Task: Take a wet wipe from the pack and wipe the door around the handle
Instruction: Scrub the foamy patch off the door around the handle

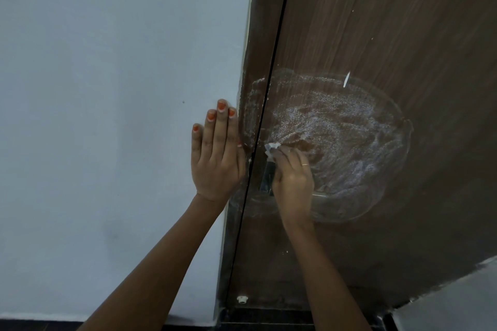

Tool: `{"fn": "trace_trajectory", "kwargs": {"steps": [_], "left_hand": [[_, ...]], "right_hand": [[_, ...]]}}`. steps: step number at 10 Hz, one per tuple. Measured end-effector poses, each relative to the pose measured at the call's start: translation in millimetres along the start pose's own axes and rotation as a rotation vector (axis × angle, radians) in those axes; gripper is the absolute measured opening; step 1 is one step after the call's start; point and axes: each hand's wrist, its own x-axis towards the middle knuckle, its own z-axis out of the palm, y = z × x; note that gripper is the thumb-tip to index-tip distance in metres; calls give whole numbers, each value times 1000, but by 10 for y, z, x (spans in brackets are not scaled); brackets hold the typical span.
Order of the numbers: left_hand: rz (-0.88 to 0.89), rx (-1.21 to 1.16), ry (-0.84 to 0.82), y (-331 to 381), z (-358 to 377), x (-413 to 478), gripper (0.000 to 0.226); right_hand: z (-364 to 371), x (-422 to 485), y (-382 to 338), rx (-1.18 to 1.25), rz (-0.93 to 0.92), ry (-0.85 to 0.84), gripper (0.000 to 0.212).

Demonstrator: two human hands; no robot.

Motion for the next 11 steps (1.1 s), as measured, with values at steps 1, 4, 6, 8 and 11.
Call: {"fn": "trace_trajectory", "kwargs": {"steps": [1,4,6,8,11], "left_hand": [[3,5,-2,-8,4,4,55],[-7,10,0,0,5,5,61],[-5,-5,-12,0,-9,10,56],[-5,0,-5,6,-20,29,60],[-5,2,-14,11,-30,36,59]], "right_hand": [[29,32,-50,-43,-128,-52,25],[-8,-53,80,95,105,-5,27],[-35,-47,128,-104,-212,-124,24],[-84,-63,132,-64,-83,-300,28],[-85,-76,169,1,-7,-106,30]]}}
